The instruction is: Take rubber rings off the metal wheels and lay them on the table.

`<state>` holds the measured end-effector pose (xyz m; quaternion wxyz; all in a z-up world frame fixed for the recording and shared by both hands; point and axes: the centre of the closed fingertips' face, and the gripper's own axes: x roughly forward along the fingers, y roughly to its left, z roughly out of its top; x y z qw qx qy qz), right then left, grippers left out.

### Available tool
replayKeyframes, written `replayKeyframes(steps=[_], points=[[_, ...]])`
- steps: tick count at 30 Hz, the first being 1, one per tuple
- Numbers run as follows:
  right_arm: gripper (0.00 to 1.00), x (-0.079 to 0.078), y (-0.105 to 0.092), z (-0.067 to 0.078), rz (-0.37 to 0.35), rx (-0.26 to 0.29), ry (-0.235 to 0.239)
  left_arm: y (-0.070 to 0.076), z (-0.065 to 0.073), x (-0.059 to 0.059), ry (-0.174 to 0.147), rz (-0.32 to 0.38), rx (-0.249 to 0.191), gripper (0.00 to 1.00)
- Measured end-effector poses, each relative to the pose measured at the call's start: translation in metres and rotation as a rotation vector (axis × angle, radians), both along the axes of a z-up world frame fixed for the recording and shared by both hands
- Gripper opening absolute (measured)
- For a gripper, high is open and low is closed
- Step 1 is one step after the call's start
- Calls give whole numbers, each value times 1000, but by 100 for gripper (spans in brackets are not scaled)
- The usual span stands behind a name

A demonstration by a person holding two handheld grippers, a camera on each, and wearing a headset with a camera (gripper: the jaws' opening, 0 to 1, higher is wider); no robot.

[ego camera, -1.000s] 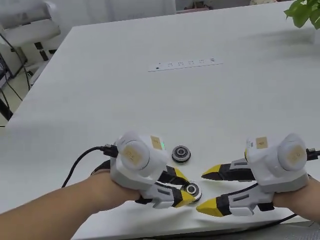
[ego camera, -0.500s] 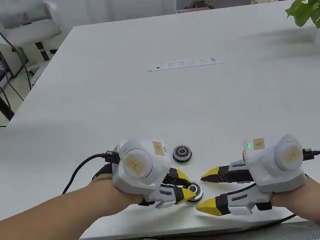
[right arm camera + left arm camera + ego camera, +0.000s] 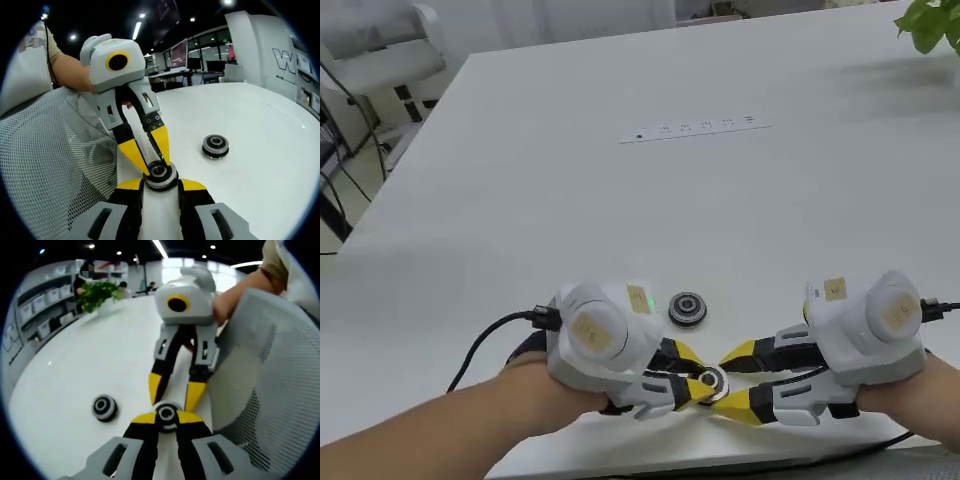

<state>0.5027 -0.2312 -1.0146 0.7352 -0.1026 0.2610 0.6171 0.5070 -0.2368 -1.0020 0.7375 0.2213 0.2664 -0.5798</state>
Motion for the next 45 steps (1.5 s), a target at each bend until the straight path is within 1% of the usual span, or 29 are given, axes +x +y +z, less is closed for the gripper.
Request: replayKeyframes(steps=[5, 10, 14, 17, 19, 20, 21, 26, 28, 29, 30, 31, 35, 38, 40, 45], points=[[24, 0, -1, 1, 1, 1, -4, 0, 0, 0, 2, 10, -7, 13], [21, -1, -3, 1, 1, -6, -19, 0, 0, 0, 3, 12, -13, 13], [19, -1, -6, 0, 5, -20, -36, 0, 0, 1, 3, 14, -16, 13], [18, -2, -7, -1, 4, -26, -39, 0, 0, 1, 2, 15, -17, 13], [14, -2, -9, -2, 7, -44, -49, 0, 0, 0, 2, 15, -20, 13], [11, -2, -11, -2, 19, -56, -67, 0, 0, 0, 3, 16, -21, 13], [9, -3, -11, -2, 12, -53, -55, 0, 0, 0, 3, 16, -21, 13], [7, -3, -12, -2, 4, -54, -47, 0, 0, 0, 2, 15, -20, 13], [2, -2, -13, -3, -5, -62, -47, 0, 0, 0, 2, 16, -20, 13], [1, -2, -13, -2, -14, -53, -31, 0, 0, 1, 1, 16, -20, 13], [1, -2, -14, -4, -24, -56, -17, 0, 0, 0, 2, 16, -21, 13], [1, -1, -14, -3, -25, -53, -18, 0, 0, 0, 1, 16, -21, 13], [0, -1, -14, -3, -43, -48, 9, 0, -1, 0, 1, 16, -20, 13], [0, 1, -16, -4, -79, -27, 62, 0, 0, 0, 1, 16, -21, 13], [0, 1, -16, -3, -98, -15, 88, 0, 0, 0, 2, 16, -19, 13], [0, 1, -16, -3, -120, -7, 120, 0, -1, 0, 2, 17, -19, 13]])
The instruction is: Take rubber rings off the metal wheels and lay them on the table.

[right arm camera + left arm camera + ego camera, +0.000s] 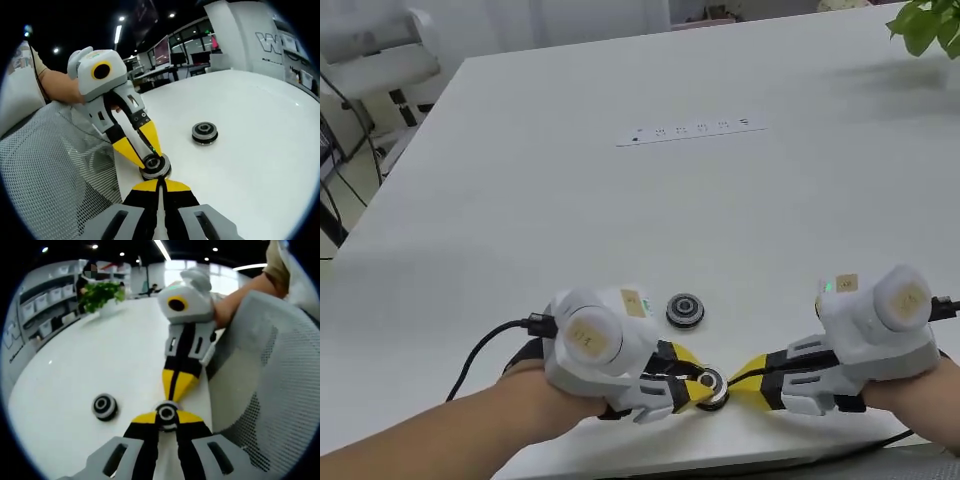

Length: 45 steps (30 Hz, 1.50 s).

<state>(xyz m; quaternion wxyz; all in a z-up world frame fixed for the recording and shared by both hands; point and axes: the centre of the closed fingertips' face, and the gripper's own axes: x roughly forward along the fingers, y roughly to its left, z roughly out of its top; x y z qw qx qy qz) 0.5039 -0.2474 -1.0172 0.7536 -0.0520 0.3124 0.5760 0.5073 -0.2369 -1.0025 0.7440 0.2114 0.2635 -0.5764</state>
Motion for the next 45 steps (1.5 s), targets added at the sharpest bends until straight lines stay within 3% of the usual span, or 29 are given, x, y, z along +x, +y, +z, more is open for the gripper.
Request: replayKeyframes(steps=[24, 29, 37, 39, 42, 43, 45], points=[[0, -1, -1, 5, -64, 41, 83, 0, 0, 0, 0, -2, 4, 12], [0, -2, -3, 10, -89, 79, 119, 0, 0, 0, 1, 0, 4, 12], [0, 1, -3, 2, -95, 50, 134, 0, -1, 0, 4, 4, 0, 12], [0, 6, -3, 3, -136, 82, 176, 0, 0, 0, 3, 5, 0, 12], [0, 11, 0, 15, -188, 187, 259, 0, 0, 0, -1, 9, 3, 12], [0, 9, -1, 11, -171, 155, 230, 0, -1, 0, -1, 11, 5, 12], [0, 6, 1, 15, -172, 176, 245, 0, -1, 0, -1, 11, 5, 12]])
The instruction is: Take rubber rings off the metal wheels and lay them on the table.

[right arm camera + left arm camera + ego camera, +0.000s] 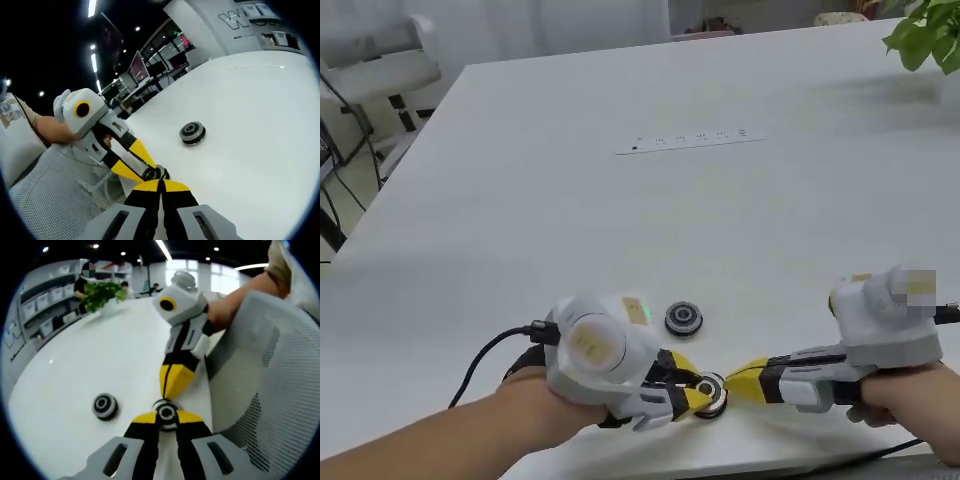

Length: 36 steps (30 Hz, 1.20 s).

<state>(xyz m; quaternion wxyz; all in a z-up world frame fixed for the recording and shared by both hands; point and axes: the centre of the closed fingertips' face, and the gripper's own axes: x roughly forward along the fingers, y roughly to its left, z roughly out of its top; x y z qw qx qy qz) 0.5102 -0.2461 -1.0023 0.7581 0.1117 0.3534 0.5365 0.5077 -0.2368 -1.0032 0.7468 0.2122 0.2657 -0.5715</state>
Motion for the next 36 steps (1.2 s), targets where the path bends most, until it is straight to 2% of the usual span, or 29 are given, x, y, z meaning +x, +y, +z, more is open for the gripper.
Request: replayKeyframes(steps=[9, 10, 21, 23, 24, 25, 27, 28, 29, 32, 36], points=[[0, -9, 6, 8, 9, 13, -3, 0, 0, 0, 1, 5, 3, 12], [0, -10, 6, 9, 13, 16, -6, 0, 0, 0, -8, 1, 7, 12], [0, -9, 8, 9, 41, 43, 3, 0, 0, 0, -2, 2, 5, 12], [0, -10, 10, 11, 56, 58, 0, -1, 0, -1, -1, 0, 3, 12], [0, -16, 14, 17, 96, 96, -4, -1, 0, -1, -4, 1, 4, 12], [0, -21, 18, 20, 121, 103, -2, -2, 0, -1, -5, 2, 4, 12], [0, -20, 15, 12, 138, 33, -43, -2, 0, 0, -5, 4, 3, 12], [0, -18, 14, 14, 119, 61, -23, -2, 0, 0, -5, 3, 2, 12], [0, -16, 13, 12, 108, 65, -21, -2, 0, 0, -5, 4, 2, 12], [0, -11, 10, 12, 86, 69, -26, -2, 0, 0, -7, 5, 2, 12], [0, -10, 10, 11, 83, 61, -36, -2, 1, 0, 14, 13, -3, 13]])
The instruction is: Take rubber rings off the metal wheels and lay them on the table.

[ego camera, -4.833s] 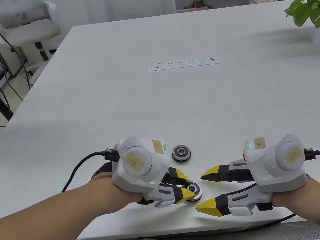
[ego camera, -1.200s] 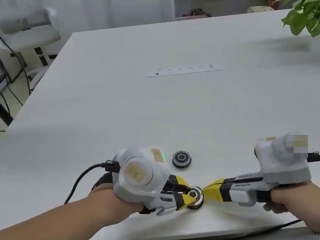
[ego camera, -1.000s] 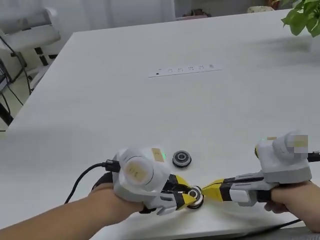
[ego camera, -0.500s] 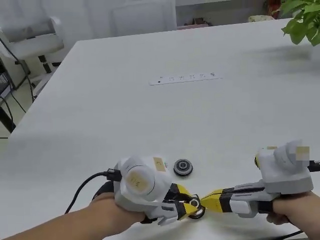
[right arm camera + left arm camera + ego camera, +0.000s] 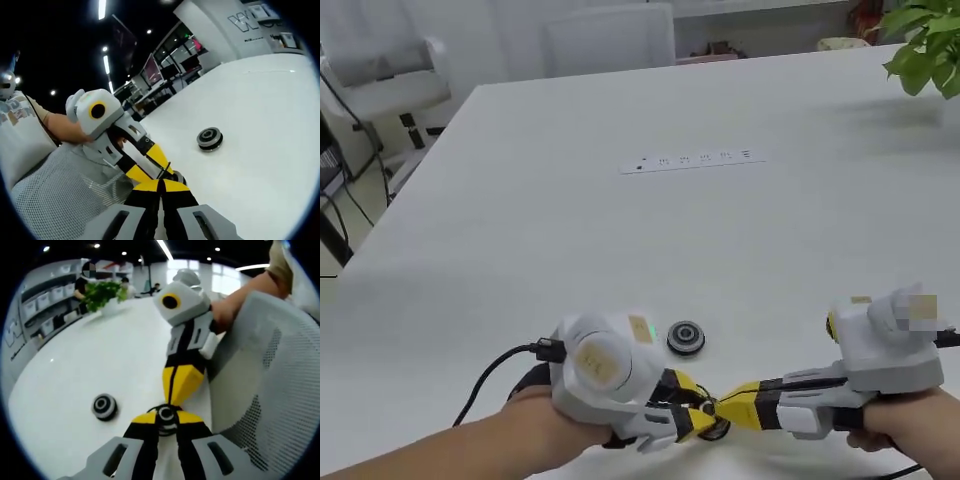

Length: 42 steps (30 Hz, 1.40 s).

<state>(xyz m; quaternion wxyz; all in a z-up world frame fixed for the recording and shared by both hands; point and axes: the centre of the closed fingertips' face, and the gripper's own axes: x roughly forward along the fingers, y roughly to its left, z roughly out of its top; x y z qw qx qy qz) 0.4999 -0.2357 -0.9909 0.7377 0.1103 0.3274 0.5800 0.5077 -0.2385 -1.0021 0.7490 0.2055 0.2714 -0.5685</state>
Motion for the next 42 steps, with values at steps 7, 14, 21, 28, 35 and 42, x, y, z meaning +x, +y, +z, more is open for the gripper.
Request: replayKeyframes(steps=[7, 14, 21, 28, 35, 42], points=[[0, 2, -1, 1, -3, 0, -12, 3, 3, -2, 31, -2, 0, 15], [0, 5, -4, 8, -18, 16, -15, 9, 17, -4, 36, 2, -22, 22], [0, 2, 0, 21, -21, 25, -27, 24, 35, -8, 11, 2, -51, 31], [0, 4, 2, 26, -19, 34, -39, 41, 55, -5, -7, 44, -99, 41], [0, 9, 8, 41, -14, 52, -60, 61, 68, -4, -20, 74, -120, 50], [0, 17, 14, 50, -5, 50, -84, 79, 71, -6, -8, 111, -137, 60]])
